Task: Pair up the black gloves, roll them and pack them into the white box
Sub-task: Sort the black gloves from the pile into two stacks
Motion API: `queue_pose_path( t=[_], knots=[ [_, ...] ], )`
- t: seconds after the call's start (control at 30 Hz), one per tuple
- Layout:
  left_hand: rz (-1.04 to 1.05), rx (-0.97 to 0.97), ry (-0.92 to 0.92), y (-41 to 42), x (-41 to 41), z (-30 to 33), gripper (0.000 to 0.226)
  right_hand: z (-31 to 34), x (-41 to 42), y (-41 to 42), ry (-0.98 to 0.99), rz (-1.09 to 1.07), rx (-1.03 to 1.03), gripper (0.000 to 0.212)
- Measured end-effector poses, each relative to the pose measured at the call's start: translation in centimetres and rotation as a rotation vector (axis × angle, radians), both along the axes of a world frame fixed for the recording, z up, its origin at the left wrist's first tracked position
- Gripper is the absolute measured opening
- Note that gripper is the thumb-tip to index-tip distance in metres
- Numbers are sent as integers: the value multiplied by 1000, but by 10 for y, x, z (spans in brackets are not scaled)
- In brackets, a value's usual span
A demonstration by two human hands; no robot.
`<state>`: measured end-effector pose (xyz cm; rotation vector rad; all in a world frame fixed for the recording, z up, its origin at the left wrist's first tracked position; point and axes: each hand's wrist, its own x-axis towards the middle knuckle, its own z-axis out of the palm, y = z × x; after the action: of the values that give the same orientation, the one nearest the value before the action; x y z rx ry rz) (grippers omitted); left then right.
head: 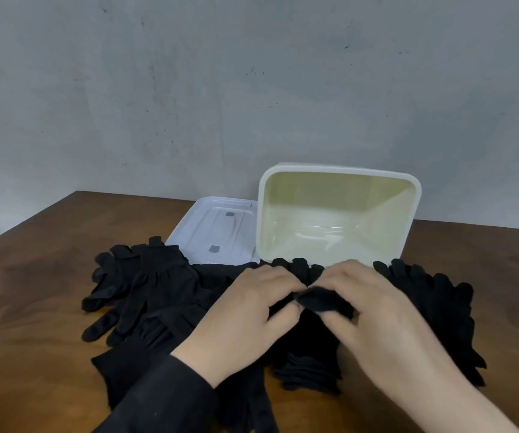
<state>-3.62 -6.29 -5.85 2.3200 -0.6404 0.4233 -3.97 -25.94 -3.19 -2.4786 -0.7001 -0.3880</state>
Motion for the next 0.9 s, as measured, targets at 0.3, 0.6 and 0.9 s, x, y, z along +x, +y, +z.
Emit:
queue_pose_path(
  t=[0.3, 0.6, 0.9],
  knots=[
    [519, -672, 28, 11, 7, 7, 14, 94, 56, 12, 352, -115, 217, 9],
    [517, -627, 42, 12, 8, 6, 18, 50, 40, 3, -21, -141, 347, 9],
    [291, -68, 156, 6, 12, -12, 19, -75, -11, -11, 110, 94, 121, 34]
  ],
)
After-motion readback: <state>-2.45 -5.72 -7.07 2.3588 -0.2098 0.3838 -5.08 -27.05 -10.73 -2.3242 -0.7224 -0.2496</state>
